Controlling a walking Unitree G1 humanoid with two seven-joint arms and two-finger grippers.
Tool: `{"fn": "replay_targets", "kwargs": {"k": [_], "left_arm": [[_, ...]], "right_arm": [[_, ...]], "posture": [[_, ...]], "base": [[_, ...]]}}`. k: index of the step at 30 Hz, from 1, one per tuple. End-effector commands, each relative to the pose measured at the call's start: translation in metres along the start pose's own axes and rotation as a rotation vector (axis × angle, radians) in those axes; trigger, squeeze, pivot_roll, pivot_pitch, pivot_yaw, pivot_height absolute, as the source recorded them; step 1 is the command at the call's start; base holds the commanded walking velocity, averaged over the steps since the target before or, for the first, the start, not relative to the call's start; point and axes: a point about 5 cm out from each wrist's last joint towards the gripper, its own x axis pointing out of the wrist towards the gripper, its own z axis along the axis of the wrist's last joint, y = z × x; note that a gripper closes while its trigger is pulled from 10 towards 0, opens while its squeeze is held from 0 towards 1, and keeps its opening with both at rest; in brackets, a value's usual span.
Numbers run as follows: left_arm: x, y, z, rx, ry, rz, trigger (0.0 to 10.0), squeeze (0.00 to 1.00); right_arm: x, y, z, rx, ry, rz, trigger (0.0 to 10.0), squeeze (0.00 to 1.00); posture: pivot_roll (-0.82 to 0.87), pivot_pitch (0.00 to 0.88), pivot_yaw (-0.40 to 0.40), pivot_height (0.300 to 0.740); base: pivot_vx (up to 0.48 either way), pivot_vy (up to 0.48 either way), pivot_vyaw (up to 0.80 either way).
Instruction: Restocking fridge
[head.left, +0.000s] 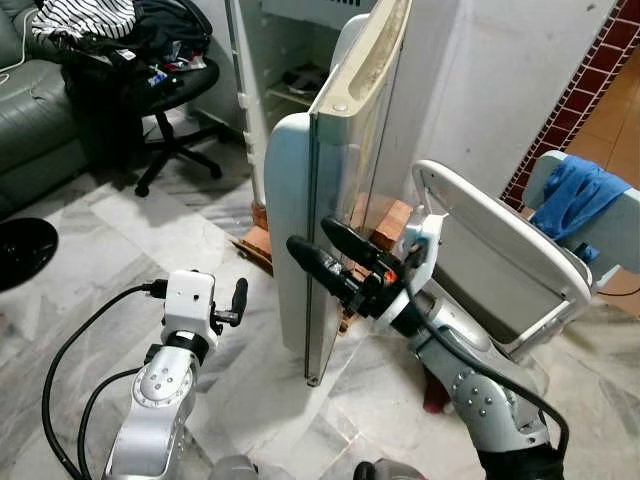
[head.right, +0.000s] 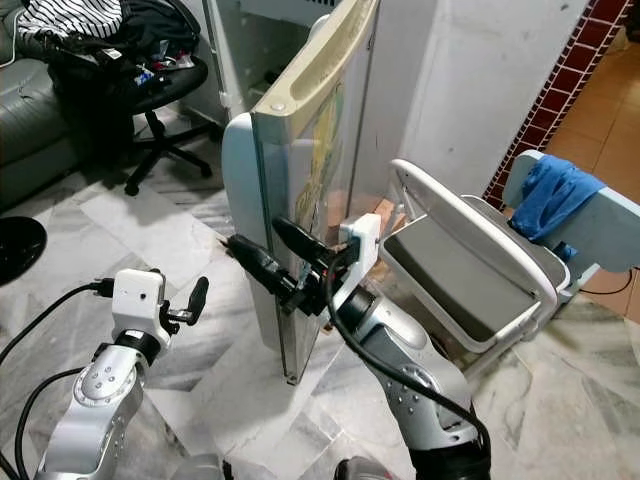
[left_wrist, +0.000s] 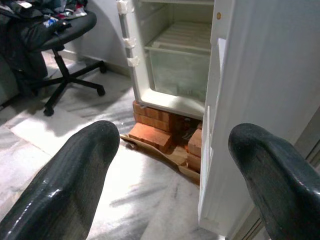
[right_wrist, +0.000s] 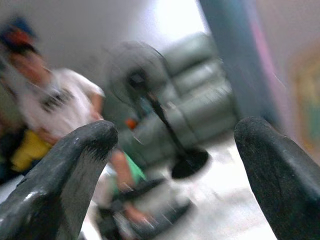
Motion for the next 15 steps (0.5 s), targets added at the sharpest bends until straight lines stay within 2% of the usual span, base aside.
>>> {"fn": "replay_targets", "kwargs": {"k": [1, 2, 3, 6, 7, 8, 9, 12, 15], "left_arm": [[0.005, 0.001, -0.001, -0.001, 0.028, -0.013, 10.0, 0.0], [0.006, 0.001, -0.001, 0.002, 0.033, -0.016, 10.0, 0.0], [0.007, 0.001, 0.0, 0.015, 0.024, -0.042, 10.0, 0.0], [0.013, 0.006, 0.0, 0.059, 0.036, -0.069, 10.0, 0.0], [0.013, 0.006, 0.0, 0.059, 0.036, -0.069, 10.0, 0.0], [0.013, 0.007, 0.0, 0.06, 0.037, -0.065, 10.0, 0.0], [0.013, 0.008, -0.002, 0.072, 0.045, -0.061, 10.0, 0.0], [0.013, 0.009, -0.003, 0.079, 0.051, -0.05, 10.0, 0.0], [0.011, 0.007, -0.006, 0.082, 0.063, -0.04, 10.0, 0.0]], "right_arm": [[-0.008, -0.017, -0.008, -0.061, 0.045, -0.119, 10.0, 0.0], [-0.01, -0.021, -0.009, -0.078, 0.051, -0.147, 10.0, 0.0], [-0.015, -0.033, -0.011, -0.119, 0.061, -0.231, 10.0, 0.0], [-0.033, -0.061, -0.012, -0.169, 0.06, -0.483, 10.0, 0.0], [-0.033, -0.061, -0.012, -0.169, 0.06, -0.483, 10.0, 0.0], [-0.036, -0.066, -0.011, -0.186, 0.059, -0.538, 10.0, 0.0], [-0.042, -0.081, -0.01, -0.194, 0.076, -0.7, 10.0, 0.0], [-0.038, -0.088, -0.006, -0.219, 0.084, -0.766, 10.0, 0.0], [-0.023, -0.089, 0.003, -0.215, 0.042, -0.762, 10.0, 0.0]], "posture": [[0.06, 0.049, 0.01, 0.74], [0.06, 0.049, 0.01, 0.74], [0.05, 0.049, 0.008, 0.74], [0.05, 0.048, 0.011, 0.74], [0.05, 0.048, 0.011, 0.74], [0.05, 0.048, 0.011, 0.74], [0.04, 0.048, 0.013, 0.74], [0.04, 0.049, 0.012, 0.74], [0.05, 0.05, 0.009, 0.74]], "base": [[0.0, 0.0, 0.0], [0.0, 0.0, 0.0], [0.0, 0.0, 0.0], [0.0, 0.0, 0.0], [0.0, 0.0, 0.0], [0.0, 0.0, 0.0], [0.0, 0.0, 0.0], [0.0, 0.0, 0.0], [0.0, 0.0, 0.0]]}}
